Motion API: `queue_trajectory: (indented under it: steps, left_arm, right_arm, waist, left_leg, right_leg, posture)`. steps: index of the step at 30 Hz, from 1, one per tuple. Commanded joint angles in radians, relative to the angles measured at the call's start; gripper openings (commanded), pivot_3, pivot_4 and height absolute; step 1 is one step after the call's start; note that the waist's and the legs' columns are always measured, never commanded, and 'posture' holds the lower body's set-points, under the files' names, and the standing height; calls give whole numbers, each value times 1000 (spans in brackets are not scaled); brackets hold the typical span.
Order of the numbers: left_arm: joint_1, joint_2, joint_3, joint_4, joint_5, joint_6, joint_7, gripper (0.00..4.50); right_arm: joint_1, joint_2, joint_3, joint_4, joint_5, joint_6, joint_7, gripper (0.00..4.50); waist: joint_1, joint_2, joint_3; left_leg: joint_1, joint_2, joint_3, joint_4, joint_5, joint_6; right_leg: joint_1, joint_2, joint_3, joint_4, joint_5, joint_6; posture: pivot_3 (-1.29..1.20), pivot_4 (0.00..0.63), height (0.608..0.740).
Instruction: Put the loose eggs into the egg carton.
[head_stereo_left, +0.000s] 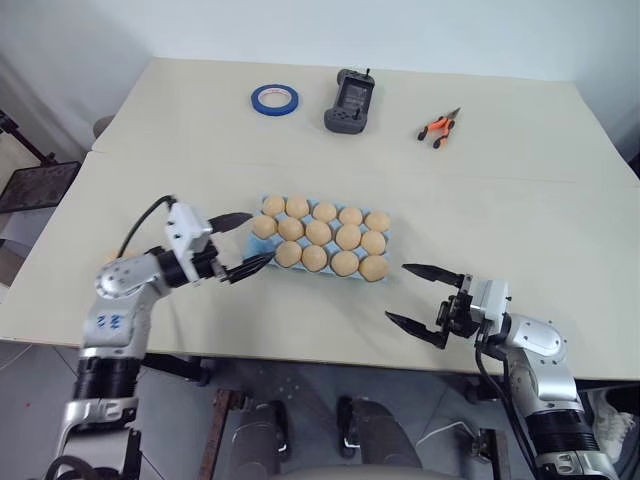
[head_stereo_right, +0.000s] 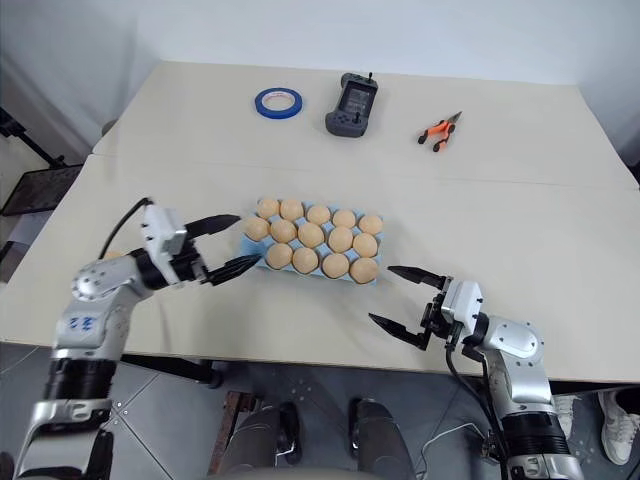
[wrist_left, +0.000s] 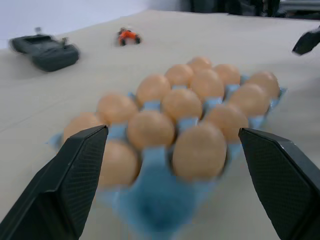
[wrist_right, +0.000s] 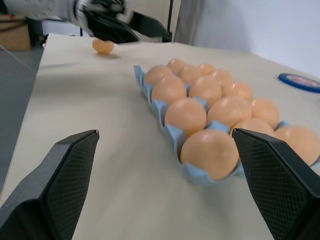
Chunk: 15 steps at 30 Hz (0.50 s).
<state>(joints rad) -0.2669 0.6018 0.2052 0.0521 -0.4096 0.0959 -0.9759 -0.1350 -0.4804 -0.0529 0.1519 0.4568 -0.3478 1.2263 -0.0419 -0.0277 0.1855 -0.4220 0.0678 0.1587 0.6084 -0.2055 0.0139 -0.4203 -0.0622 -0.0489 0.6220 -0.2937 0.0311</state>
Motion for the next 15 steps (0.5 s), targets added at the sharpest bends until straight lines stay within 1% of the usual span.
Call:
queue_trajectory:
  steps: [1, 4, 7, 11, 15]
  left_arm:
    - [118, 64, 134, -107, -64, -23, -32, 4457]
    - [221, 98, 216, -133, -82, -37, -41, 4457]
    - [328, 113, 258, -172, -84, -32, -49, 4457]
    - [399, 75, 310, -205, -87, -32, 29, 4457]
    - [434, -13, 383, -230, -69, -33, 203, 4457]
  right_arm:
    - [-11, -38, -42, 1, 37, -4, 35, 4500]
    - [-19, -51, -52, 14, 46, -1, 52, 4500]
    - [-29, -54, -60, 33, 48, 2, 61, 4500]
    - [-49, -47, -57, 70, 49, 0, 75, 4500]
    - [-81, -44, -53, 101, 48, -3, 93, 4500]
  waist:
    - [-2, 0, 0]
    - [-1, 1, 0]
    - [0, 1, 0]
    - [-1, 1, 0]
    - [-1, 1, 0]
  left_leg:
    - [0, 0, 0, -1, 0, 0]
    - [0, 0, 0, -1, 0, 0]
    - [0, 0, 0, -2, 0, 0]
    - [-1, -1, 1, -12, 0, 0]
    - [-1, -2, 1, -13, 0, 0]
  right_leg:
    - [0, 0, 0, 0, -2, -4]
    - [0, -1, 0, -1, -5, -8]
    - [0, -1, 0, -4, -5, -9]
    - [0, -1, 1, -18, -3, -7]
    - [0, -1, 1, -16, -3, -8]
  posture:
    - [0, 150, 740]
    - [0, 150, 740]
    - [0, 150, 740]
    - [0, 150, 740]
    - [0, 150, 740]
